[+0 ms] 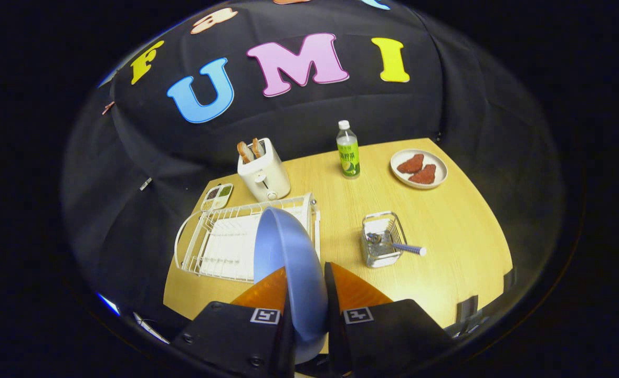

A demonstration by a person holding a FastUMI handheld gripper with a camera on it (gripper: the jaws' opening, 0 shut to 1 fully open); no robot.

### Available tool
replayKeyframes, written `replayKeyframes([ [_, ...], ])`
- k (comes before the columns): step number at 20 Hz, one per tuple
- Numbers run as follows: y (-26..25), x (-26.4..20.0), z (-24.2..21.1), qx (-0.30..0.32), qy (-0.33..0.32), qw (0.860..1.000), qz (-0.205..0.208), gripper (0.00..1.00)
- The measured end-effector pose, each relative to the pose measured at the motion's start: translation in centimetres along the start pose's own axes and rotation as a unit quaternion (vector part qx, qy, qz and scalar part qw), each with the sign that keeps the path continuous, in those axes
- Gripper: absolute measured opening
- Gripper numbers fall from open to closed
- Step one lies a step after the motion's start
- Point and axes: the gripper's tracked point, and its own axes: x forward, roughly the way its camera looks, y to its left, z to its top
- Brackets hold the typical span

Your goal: Take the plate from the dish rack, then take the spoon from the basket and place it into the plate.

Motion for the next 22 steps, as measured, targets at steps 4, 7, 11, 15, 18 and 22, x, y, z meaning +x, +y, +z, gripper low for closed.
replayKeyframes([
  [4, -1.8, 0.1, -6.2, 0.047, 0.046, 0.998, 0.025, 0.29],
  [7, -3.5, 1.4, -9.6, 0.070, 0.069, 0.995, 0.026, 0.29],
  [11, -4.8, 3.3, -13.4, 0.065, 0.096, 0.993, 0.029, 0.29],
  [15, -4.1, 5.1, -15.1, 0.077, 0.103, 0.990, 0.062, 0.29],
  [18, -3.9, 6.5, -16.4, 0.075, 0.119, 0.987, 0.076, 0.29],
  [22, -3.7, 7.8, -17.1, 0.109, 0.131, 0.982, 0.082, 0.30],
])
